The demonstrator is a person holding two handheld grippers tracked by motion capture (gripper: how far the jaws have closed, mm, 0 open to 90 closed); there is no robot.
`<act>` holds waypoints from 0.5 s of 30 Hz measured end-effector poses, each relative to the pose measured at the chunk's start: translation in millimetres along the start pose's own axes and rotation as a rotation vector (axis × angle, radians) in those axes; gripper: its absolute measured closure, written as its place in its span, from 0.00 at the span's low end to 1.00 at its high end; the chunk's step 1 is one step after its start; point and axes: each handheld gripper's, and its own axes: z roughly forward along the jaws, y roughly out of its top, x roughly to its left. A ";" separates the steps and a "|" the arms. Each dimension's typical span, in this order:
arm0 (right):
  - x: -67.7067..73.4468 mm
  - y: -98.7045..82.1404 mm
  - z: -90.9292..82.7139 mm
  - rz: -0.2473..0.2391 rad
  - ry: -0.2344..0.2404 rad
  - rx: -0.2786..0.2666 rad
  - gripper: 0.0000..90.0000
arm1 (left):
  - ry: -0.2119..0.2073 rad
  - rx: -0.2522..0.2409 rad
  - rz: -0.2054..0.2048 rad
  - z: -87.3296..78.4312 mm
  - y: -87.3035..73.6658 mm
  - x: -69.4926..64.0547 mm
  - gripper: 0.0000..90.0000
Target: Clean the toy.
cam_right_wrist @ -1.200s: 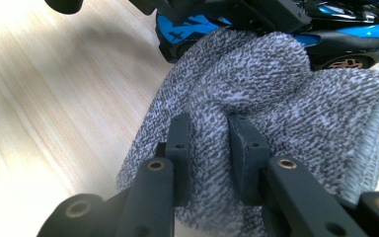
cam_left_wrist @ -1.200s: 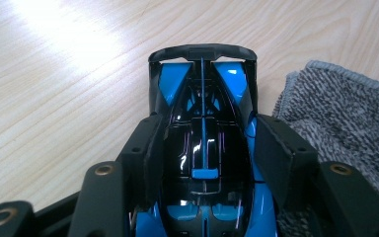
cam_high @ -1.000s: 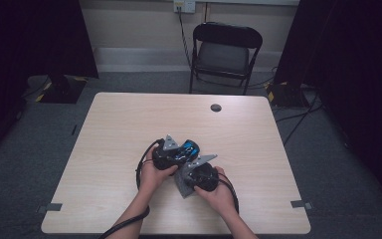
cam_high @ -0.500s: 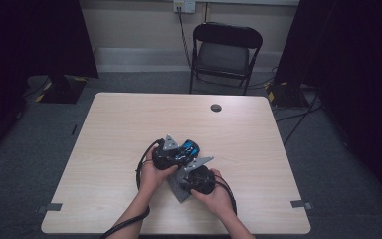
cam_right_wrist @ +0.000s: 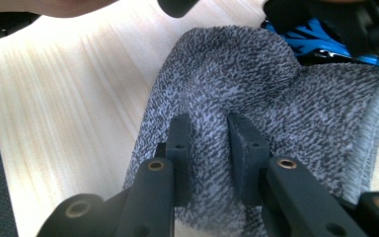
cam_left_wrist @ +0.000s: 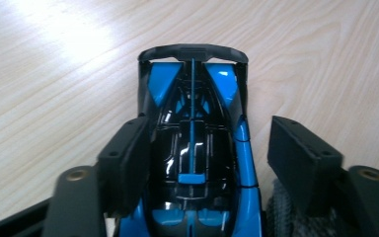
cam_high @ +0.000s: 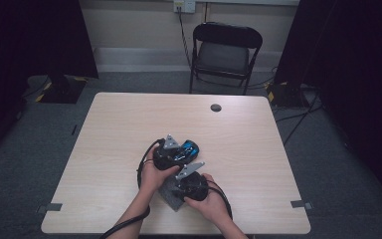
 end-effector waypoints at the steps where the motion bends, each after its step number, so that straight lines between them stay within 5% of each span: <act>1: 0.3 0.1 -0.1 0.001 0.001 0.001 0.81 | -0.001 0.001 0.003 0.4 0.5 -0.3 0.35; 8: -1.8 -1.6 -4.2 0.003 0.002 -0.001 0.81 | -0.024 -0.010 0.001 -5.8 2.8 1.9 0.30; 15: -8.8 -3.9 -17.9 0.027 -0.011 -0.020 0.81 | -0.062 -0.047 -0.025 -31.2 4.2 5.7 0.26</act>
